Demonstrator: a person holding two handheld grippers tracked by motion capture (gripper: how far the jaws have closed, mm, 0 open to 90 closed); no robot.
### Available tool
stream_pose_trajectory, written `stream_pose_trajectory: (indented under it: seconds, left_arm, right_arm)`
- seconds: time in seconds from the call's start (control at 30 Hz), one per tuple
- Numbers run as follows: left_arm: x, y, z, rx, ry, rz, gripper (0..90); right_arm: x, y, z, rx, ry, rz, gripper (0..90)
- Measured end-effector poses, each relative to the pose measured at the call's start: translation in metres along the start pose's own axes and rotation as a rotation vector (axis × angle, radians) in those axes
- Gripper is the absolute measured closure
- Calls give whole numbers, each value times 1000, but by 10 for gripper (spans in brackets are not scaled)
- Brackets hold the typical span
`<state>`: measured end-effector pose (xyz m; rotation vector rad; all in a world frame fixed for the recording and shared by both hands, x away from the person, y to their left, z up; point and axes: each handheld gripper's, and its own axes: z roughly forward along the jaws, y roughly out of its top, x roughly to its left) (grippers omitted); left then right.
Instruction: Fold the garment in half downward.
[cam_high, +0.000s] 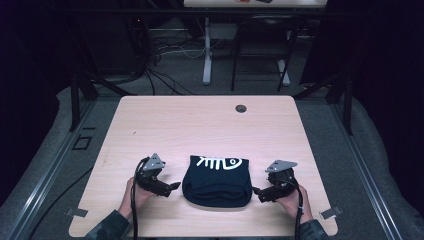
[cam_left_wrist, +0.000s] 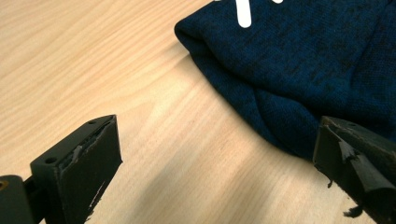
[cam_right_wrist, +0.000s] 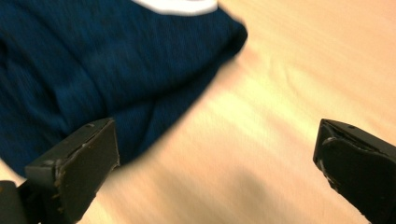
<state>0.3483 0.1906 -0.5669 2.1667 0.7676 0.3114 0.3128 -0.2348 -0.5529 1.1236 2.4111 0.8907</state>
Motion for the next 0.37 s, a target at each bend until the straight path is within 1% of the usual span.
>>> stream_pose_trajectory:
  seconds: [0.03,0.1,0.13,0.17,0.2,0.37]
  left_arm:
    - [1,-2,3,13,-6,-8,6]
    - [2,-4,5,22,-8,-7,6]
    - [2,-4,5,22,-8,-7,7]
    - [2,-5,7,26,-20,-9,7]
    - [3,-5,8,29,-16,-5,16]
    - [4,-7,10,36,-23,-13,20]
  right_arm:
    - [-2,-6,1,17,5,-2,0]
    - [-2,-8,3,33,4,-11,0]
    - [-2,-8,3,33,4,-11,0]
    - [-3,-9,4,35,6,-6,0]
    - [-3,-10,5,41,5,-7,0]
    - [-4,-13,11,66,8,-12,0]
